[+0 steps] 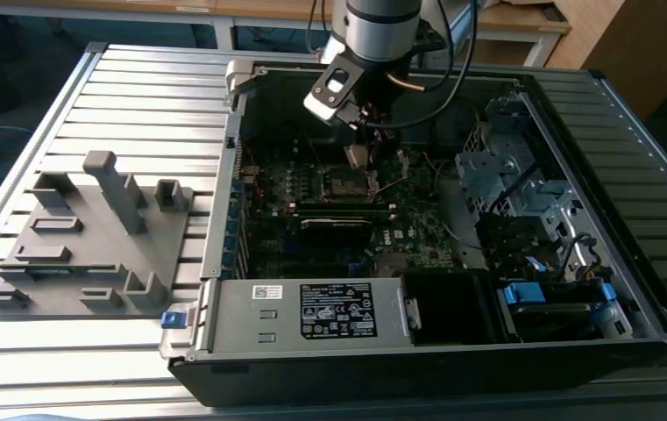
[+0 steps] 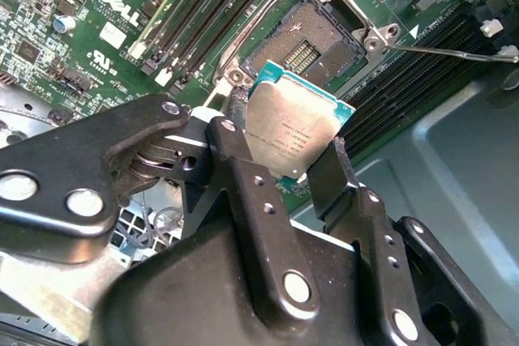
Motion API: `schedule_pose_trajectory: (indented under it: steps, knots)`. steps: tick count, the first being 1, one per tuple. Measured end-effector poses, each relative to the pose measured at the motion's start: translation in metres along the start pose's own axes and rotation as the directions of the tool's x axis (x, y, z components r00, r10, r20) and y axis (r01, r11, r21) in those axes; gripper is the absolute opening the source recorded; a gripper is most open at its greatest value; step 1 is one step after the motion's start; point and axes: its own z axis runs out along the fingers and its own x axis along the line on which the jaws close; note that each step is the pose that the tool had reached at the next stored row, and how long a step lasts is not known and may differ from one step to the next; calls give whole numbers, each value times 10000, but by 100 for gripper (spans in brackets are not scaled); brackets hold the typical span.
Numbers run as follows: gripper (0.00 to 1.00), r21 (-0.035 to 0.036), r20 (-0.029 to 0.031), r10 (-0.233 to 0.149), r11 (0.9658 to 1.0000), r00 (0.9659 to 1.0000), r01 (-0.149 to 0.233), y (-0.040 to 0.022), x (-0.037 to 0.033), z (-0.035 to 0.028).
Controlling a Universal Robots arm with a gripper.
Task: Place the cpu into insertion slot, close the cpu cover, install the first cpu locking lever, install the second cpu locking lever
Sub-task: 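Place the cpu into insertion slot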
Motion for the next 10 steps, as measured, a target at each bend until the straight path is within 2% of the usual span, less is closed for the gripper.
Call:
schedule_pose_trajectory:
  steps: [10]
  knots:
    - [54, -4, 22, 251, 9997, 9997, -251, -10, 1, 40]
